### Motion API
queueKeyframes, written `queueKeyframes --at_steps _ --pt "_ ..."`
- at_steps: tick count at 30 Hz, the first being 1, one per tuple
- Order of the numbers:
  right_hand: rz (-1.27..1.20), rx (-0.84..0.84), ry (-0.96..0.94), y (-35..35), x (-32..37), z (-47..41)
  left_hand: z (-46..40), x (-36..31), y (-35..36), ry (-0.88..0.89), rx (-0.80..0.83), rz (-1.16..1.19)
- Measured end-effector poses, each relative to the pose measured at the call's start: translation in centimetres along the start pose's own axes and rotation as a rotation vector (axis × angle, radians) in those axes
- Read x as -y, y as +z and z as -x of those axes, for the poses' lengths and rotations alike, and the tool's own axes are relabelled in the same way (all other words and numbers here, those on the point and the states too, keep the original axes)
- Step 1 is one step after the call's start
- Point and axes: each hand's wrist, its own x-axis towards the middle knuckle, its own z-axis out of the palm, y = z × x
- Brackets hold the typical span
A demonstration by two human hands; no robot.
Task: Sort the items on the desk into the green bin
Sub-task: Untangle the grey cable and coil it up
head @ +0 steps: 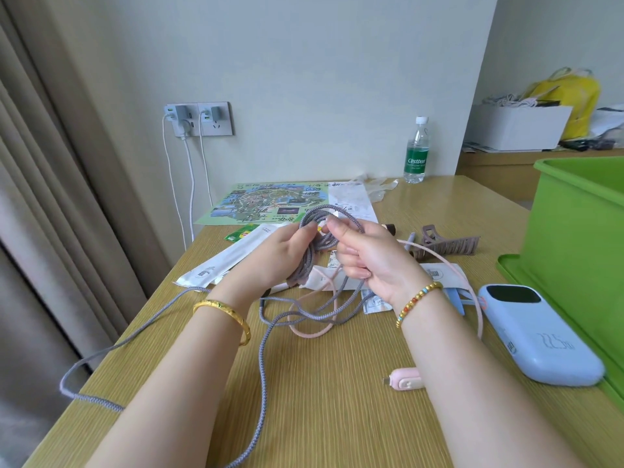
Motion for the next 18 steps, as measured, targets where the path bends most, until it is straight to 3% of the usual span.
queueKeyframes --at_steps 7,11,14,18 --pt "-0.008 -0.185 -0.052 -0.1 0.0 -0.3 -0.1 -0.3 0.2 -0.013 -0.009 -0.035" --pt "-0.291 -0.230 -0.127 -1.6 1.3 -0.2 0.3 -0.3 -0.3 0.038 0.050 -0.133" --pt "-0.455 -0.199 -0.087 -2.5 1.6 0.0 0.7 -0.6 -0.5 0.054 0.134 -0.001" --pt "-0.405 -0.028 -0.024 -2.1 1.4 0.2 0.2 -0.2 -1.5 0.056 0.057 0.154"
